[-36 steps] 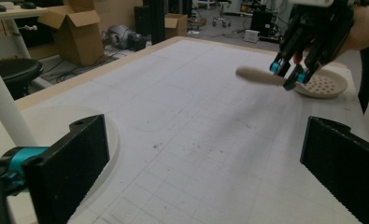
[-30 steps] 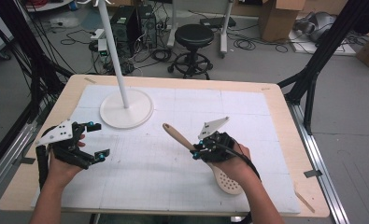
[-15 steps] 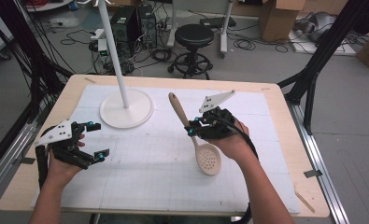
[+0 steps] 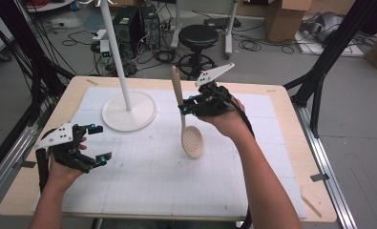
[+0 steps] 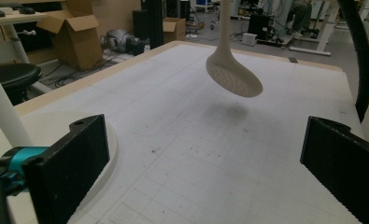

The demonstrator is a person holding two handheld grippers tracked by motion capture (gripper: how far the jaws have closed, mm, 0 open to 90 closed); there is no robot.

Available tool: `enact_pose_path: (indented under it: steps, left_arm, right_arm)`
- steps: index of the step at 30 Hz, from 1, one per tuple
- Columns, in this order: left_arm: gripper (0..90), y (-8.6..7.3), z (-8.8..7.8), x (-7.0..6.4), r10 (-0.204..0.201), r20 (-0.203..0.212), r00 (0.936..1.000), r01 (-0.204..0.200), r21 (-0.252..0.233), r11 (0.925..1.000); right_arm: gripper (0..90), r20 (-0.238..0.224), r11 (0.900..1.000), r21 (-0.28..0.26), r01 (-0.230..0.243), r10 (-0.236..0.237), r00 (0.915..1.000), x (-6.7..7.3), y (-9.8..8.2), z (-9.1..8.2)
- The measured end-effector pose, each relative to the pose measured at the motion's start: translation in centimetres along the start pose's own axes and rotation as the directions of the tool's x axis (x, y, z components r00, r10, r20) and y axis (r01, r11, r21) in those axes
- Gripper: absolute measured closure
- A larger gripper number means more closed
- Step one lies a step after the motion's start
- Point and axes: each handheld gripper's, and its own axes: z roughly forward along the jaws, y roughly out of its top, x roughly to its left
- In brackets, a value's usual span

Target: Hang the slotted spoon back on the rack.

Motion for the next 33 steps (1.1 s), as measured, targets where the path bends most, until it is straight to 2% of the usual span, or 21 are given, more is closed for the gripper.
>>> enact_pose_path:
  steps: [3, 5, 8, 11, 19, 27, 33]
  left_arm:
    - [1.8, 0.0, 0.0, 0.0, 0.000, 0.002, 1.0000, 0.000, -0.005, 1.0000]
    - [1.8, 0.1, 0.0, 0.0, -0.002, 0.004, 1.0000, 0.002, -0.006, 1.0000]
    - [1.8, 0.1, 0.0, 0.0, 0.001, 0.006, 1.0000, -0.001, -0.004, 1.0000]
    - [1.8, 0.1, 0.0, -0.1, 0.002, 0.007, 1.0000, -0.002, -0.006, 1.0000]
    - [1.8, 0.2, -0.1, -0.1, 0.006, 0.014, 0.9999, -0.005, -0.014, 0.9999]
    - [1.8, 0.3, -0.1, -0.1, 0.006, 0.015, 0.9999, -0.006, -0.021, 0.9998]
    - [1.8, 0.4, -0.1, -0.2, 0.012, 0.023, 0.9997, -0.011, -0.025, 0.9996]
  right_arm:
    - [75.6, -0.007, 1.000, 0.005, 0.014, -0.014, 0.9999, -0.5, 1.7, 0.4]
    - [75.6, -0.014, 1.000, 0.009, 0.026, -0.026, 0.9996, -0.7, 2.2, 0.5]
    - [75.6, -0.033, 1.000, -0.007, 0.023, -0.024, 0.9992, -1.2, 3.5, 0.8]
    - [75.6, -0.019, 0.999, -0.014, 0.047, -0.047, 0.9987, -1.6, 5.1, 1.0]
    - [75.6, -0.017, 0.999, -0.014, 0.038, -0.038, 0.9991, -2.8, 7.4, 1.6]
    - [75.5, -0.016, 0.999, -0.042, 0.034, -0.035, 0.9993, -4.1, 10.3, 2.6]
    - [75.6, -0.012, 0.998, -0.045, 0.033, -0.034, 0.9994, -5.2, 11.6, 3.3]
